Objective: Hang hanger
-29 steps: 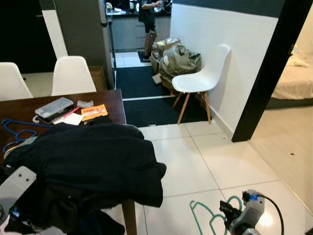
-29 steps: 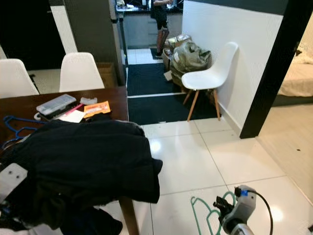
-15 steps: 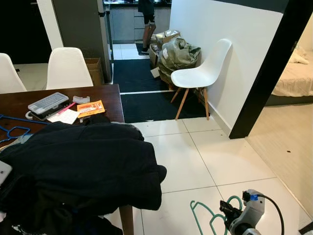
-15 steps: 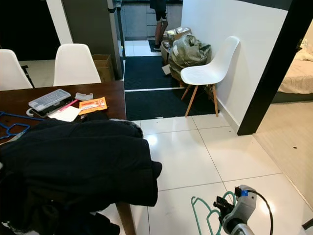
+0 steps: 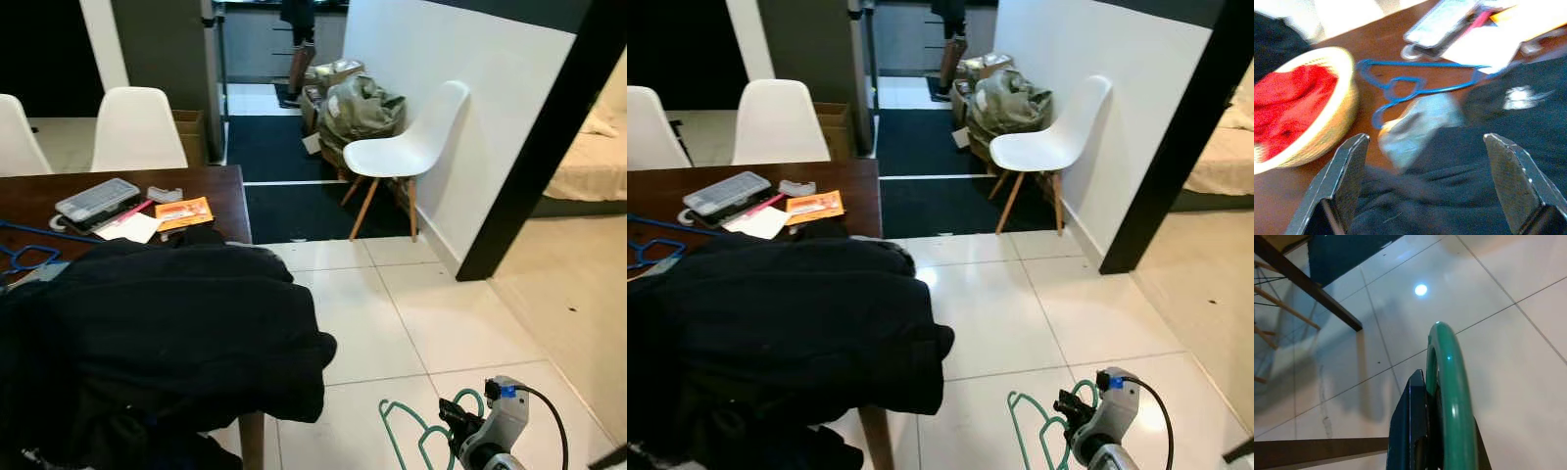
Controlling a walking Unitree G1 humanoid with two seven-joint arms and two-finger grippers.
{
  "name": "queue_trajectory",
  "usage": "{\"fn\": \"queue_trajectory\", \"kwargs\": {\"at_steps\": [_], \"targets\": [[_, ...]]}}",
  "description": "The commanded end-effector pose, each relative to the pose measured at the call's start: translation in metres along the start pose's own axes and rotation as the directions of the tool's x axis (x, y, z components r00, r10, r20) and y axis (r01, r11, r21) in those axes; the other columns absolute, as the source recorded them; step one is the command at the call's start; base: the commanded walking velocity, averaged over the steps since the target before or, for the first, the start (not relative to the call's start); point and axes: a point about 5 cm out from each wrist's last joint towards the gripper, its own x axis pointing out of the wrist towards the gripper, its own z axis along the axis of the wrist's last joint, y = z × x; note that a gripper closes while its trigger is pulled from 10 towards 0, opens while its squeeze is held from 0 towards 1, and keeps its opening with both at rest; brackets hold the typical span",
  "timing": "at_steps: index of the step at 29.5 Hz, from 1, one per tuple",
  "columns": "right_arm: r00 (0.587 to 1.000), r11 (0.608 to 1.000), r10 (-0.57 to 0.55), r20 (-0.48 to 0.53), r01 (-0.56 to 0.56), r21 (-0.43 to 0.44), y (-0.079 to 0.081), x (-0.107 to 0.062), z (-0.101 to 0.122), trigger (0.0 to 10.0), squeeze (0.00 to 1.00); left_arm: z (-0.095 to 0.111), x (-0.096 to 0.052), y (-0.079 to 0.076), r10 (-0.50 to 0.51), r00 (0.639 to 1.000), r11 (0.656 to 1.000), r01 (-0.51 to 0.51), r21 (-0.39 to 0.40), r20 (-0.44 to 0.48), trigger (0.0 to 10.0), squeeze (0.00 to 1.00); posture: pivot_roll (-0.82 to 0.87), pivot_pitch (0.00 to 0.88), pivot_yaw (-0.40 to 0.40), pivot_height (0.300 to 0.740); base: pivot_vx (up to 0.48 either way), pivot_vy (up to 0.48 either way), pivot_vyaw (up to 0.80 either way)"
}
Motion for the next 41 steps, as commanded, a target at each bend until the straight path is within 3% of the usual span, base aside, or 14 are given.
{"fn": "queue_trajectory", "kwargs": {"at_steps": [1, 4, 10, 16, 19, 22, 30, 41], "targets": [[1.000, 1.000, -0.005, -0.002, 0.005, 0.018, -0.002, 0.000, 0.001, 10.0, 0.00, 0.020, 0.000, -0.007, -0.018, 0.986, 0.990, 0.041, -0.136, 0.166, 10.0, 0.00, 0.09, 0.000, -0.093, 0.740, 0.000, 0.000, 0.00], [1.000, 1.000, -0.004, -0.004, 0.004, 0.017, -0.001, 0.000, 0.001, 10.0, 0.00, 0.024, 0.004, -0.012, 0.024, 0.975, 0.974, 0.026, -0.223, 0.221, 10.0, 0.00, 0.08, 0.000, -0.091, 0.740, 0.000, 0.000, 0.00], [1.000, 1.000, -0.004, -0.007, 0.004, 0.019, -0.001, 0.000, 0.000, 10.0, 0.00, 0.004, 0.014, -0.032, 0.070, 0.983, 0.976, -0.032, -0.215, 0.167, 10.0, 0.00, 0.07, 0.000, -0.083, 0.740, 0.000, 0.000, 0.00], [1.000, 1.000, -0.009, -0.006, 0.009, 0.022, -0.001, 0.000, 0.000, 10.0, 0.00, 0.005, 0.017, -0.041, 0.123, 0.973, 0.968, -0.075, -0.238, 0.194, 10.0, 0.00, 0.07, 0.000, -0.083, 0.740, 0.000, 0.000, 0.00], [1.000, 1.000, -0.010, -0.004, 0.010, 0.023, -0.001, 0.001, 0.001, 10.0, 0.00, 0.025, 0.026, -0.048, 0.149, 0.955, 0.957, -0.074, -0.280, 0.258, 10.0, 0.00, 0.05, 0.000, -0.072, 0.740, 0.000, 0.205, 0.00], [1.000, 1.000, -0.016, 0.001, 0.016, 0.027, -0.001, 0.001, 0.001, 10.0, 0.00, 0.036, 0.031, -0.053, 0.142, 0.943, 0.961, -0.059, -0.270, 0.301, 10.0, 0.00, 0.04, 0.000, -0.058, 0.740, -0.259, 0.345, 0.00], [1.000, 0.999, -0.018, -0.001, 0.018, 0.031, 0.000, 0.001, 0.001, 10.0, 0.00, 0.044, 0.035, -0.056, 0.141, 0.930, 0.964, -0.051, -0.261, 0.341, 10.0, 0.00, 0.03, 0.000, -0.049, 0.740, -0.259, 0.343, 0.00], [1.000, 0.999, -0.025, 0.003, 0.025, 0.034, -0.002, 0.000, 0.002, 10.0, 0.00, 0.041, 0.039, -0.046, 0.189, 0.914, 0.961, -0.097, -0.260, 0.360, 10.0, 0.00, 0.03, 0.000, -0.049, 0.740, -0.259, 0.341, 0.00]]}}
